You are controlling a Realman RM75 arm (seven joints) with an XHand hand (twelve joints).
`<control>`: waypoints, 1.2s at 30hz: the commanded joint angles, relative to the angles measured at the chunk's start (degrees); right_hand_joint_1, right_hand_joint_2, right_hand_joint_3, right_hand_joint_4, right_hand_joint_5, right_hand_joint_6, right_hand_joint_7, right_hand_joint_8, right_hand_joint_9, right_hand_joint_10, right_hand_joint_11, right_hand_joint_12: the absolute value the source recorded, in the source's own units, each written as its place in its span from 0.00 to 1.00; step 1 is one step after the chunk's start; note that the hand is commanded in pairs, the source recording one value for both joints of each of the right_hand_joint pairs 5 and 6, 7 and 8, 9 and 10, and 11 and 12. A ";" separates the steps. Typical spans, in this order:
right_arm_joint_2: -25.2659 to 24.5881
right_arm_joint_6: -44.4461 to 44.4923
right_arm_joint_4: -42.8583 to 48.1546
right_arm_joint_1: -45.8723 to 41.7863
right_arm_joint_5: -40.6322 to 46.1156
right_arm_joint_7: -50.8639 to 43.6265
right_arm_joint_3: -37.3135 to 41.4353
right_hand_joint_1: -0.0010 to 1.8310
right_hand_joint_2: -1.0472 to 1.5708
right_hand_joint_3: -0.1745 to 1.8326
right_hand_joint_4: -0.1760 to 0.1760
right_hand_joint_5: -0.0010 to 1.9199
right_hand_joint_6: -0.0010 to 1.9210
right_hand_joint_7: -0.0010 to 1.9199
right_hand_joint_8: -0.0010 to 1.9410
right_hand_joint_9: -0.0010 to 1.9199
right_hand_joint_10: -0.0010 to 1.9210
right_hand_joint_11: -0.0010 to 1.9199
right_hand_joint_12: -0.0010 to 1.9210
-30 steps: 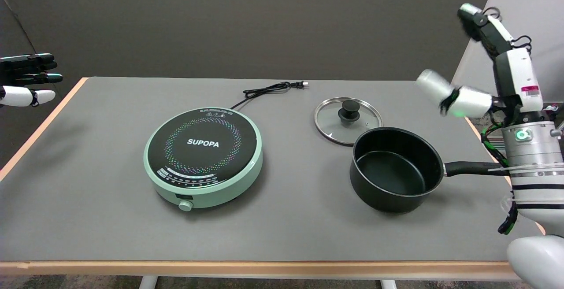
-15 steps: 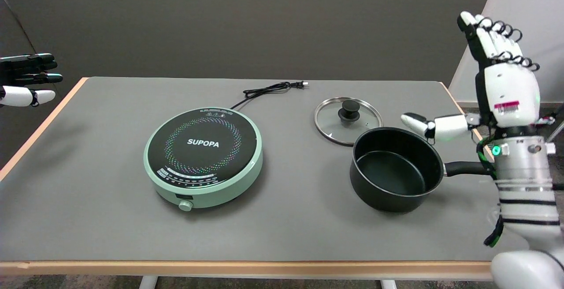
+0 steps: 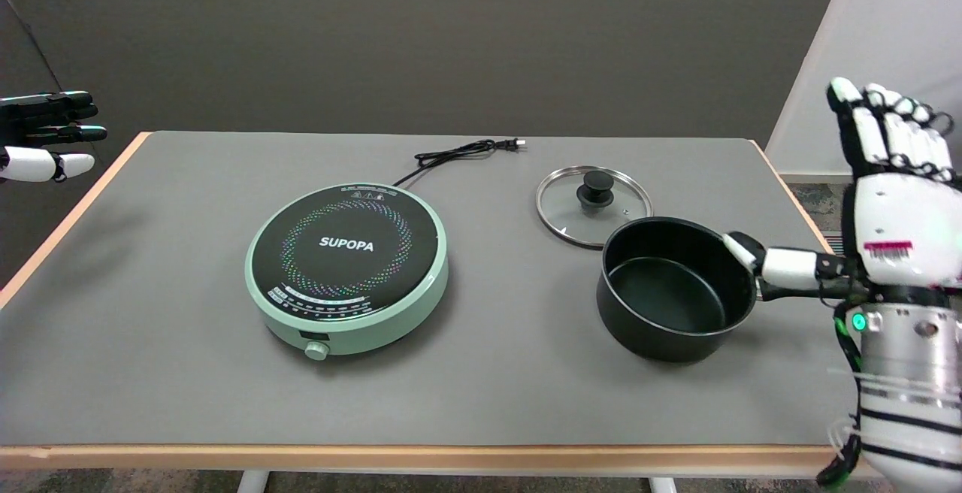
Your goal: Pick up the soup pot.
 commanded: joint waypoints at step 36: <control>8.33 14.29 -13.74 -1.89 22.98 -11.60 -10.76 0.65 0.31 0.53 0.81 0.27 0.27 0.27 0.27 0.27 0.27 0.27 0.27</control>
